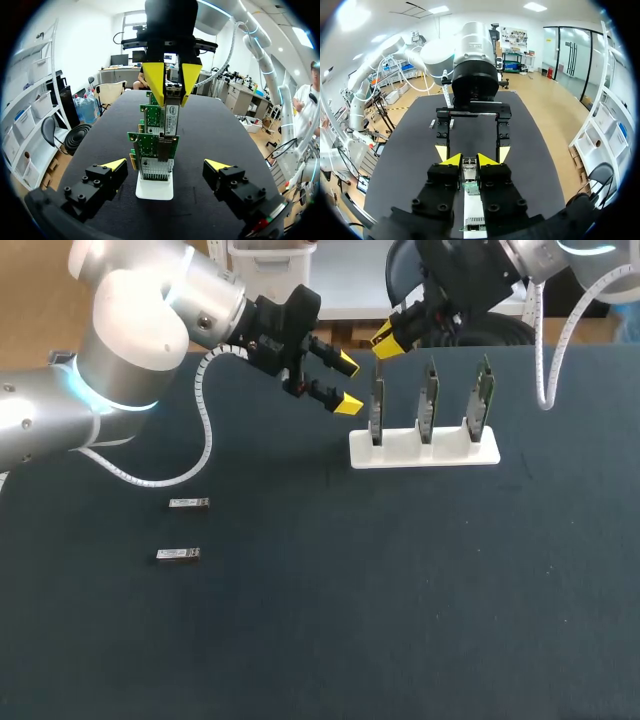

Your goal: Pick up the optical module with the left hand, and insert it into the network port with the right hand.

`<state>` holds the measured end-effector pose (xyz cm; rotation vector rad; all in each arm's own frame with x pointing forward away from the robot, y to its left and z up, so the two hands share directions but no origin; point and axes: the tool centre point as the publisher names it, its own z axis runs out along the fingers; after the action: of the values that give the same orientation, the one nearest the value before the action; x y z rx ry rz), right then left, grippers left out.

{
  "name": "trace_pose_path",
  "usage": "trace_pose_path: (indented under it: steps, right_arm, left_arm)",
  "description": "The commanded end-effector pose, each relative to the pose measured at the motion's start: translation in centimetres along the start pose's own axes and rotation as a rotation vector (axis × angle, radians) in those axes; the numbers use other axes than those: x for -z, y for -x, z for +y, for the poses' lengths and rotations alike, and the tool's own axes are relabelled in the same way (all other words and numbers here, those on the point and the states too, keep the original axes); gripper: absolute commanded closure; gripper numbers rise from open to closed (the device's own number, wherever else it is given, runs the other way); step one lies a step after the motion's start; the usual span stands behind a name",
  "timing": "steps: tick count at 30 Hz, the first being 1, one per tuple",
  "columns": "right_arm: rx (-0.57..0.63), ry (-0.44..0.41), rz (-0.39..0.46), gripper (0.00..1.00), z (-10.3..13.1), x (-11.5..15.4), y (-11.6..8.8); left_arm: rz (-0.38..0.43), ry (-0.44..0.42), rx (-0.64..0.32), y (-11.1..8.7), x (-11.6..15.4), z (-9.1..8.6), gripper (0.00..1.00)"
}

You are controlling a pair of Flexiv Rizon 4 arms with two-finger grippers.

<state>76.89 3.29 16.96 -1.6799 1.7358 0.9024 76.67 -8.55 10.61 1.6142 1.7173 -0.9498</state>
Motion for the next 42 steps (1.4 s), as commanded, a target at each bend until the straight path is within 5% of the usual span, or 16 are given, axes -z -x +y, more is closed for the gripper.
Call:
trace_pose_path:
  steps: [1,42]
  right_arm:
    - [-0.003,-0.001,0.004,1.00,0.01,-0.09,-0.16]
    - [0.013,-0.018,0.019,1.00,-0.51,-0.21,-0.23]
  left_arm:
    - [0.004,-0.002,0.002,0.07,-0.05,0.09,0.00]
    - [0.004,-0.002,0.002,0.07,-0.05,0.09,0.00]
